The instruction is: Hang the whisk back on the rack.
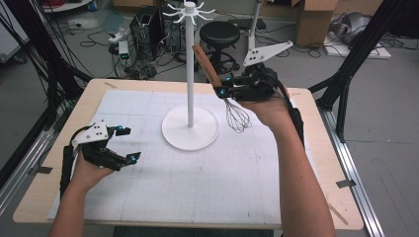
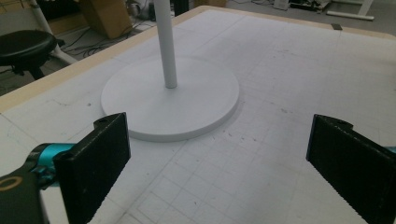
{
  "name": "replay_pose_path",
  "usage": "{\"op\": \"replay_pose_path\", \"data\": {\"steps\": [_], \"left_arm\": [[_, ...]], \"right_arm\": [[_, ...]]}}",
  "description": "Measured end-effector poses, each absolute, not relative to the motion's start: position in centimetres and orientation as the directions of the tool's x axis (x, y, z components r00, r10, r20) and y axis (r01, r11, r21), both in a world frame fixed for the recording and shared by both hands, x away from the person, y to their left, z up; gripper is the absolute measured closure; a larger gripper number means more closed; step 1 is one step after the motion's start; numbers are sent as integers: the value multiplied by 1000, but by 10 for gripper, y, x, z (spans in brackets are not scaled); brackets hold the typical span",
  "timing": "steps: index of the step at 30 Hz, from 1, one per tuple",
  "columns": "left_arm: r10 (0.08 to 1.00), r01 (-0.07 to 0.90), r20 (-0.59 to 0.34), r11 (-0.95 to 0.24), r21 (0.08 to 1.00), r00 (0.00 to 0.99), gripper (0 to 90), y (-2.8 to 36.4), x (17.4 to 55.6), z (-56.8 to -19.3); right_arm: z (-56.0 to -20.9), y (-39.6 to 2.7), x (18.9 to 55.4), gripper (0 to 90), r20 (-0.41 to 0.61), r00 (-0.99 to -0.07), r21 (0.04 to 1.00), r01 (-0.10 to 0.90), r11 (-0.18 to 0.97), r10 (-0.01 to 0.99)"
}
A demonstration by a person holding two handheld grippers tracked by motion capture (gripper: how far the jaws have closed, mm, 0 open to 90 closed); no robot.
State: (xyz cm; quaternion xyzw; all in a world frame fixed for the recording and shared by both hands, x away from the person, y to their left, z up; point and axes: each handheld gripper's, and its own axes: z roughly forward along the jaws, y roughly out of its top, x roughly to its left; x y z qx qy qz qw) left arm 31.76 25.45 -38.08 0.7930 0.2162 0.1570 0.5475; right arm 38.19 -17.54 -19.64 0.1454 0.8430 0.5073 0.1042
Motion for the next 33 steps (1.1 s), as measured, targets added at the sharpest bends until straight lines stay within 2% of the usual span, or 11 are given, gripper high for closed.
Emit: {"op": "replay_pose_path", "data": {"steps": [17, 33], "left_arm": [[514, 171, 15, -312, 935, 857, 70, 255, 318, -381], [515, 180, 14, -323, 929, 857, 69, 254, 319, -384]], "right_arm": [[-170, -169, 399, 735, -2, -936, 903, 150, 403, 353], [-174, -163, 418, 734, 43, -940, 910, 176, 374, 337]]}}
